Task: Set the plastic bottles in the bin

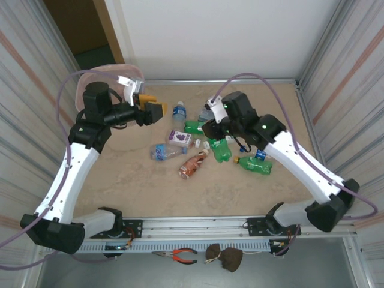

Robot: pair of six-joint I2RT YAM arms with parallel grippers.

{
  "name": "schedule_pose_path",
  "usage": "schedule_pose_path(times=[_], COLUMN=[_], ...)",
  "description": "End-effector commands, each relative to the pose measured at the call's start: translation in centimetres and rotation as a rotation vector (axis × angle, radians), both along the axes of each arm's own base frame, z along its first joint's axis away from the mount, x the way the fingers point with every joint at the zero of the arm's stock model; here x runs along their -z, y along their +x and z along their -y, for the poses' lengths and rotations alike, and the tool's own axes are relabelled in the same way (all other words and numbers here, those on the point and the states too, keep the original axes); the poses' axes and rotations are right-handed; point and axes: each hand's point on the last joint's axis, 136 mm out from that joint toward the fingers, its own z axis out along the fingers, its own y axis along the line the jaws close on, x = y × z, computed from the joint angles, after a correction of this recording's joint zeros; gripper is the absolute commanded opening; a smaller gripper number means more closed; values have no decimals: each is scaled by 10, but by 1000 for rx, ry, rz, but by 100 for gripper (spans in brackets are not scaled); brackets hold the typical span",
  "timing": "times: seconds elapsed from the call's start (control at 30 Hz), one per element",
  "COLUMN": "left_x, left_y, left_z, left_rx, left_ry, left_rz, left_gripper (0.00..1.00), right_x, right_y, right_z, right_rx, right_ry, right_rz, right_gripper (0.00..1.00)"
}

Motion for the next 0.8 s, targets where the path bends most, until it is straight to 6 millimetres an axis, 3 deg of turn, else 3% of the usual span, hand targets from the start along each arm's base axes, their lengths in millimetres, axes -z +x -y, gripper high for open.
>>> schedule_pose_path(times=[0.0,0.17,0.43,0.67,0.77], left_x=[-24,-35,-50,-51,-50], left_y=[-29,-58,-103,-117,-123], left_z=[22,45,78,110,126], left_rx=[154,292,481,562,600], left_ry=[-15,-8,-25,-27,-30], left_rz=[167,274,434,459,460], left_gripper=[75,75,80,82,83], right_x=[-50,-98,-153,-188,-193], right_y=[-14,-34,-72,-96,-101], right_z=[-7,-1,2,5,4], right_rx=[-53,-101,-238,-314,-334], right_ry=[209,359,533,624,638], right_rz=[82,182,294,387,405], right_gripper=[35,34,34,33,33])
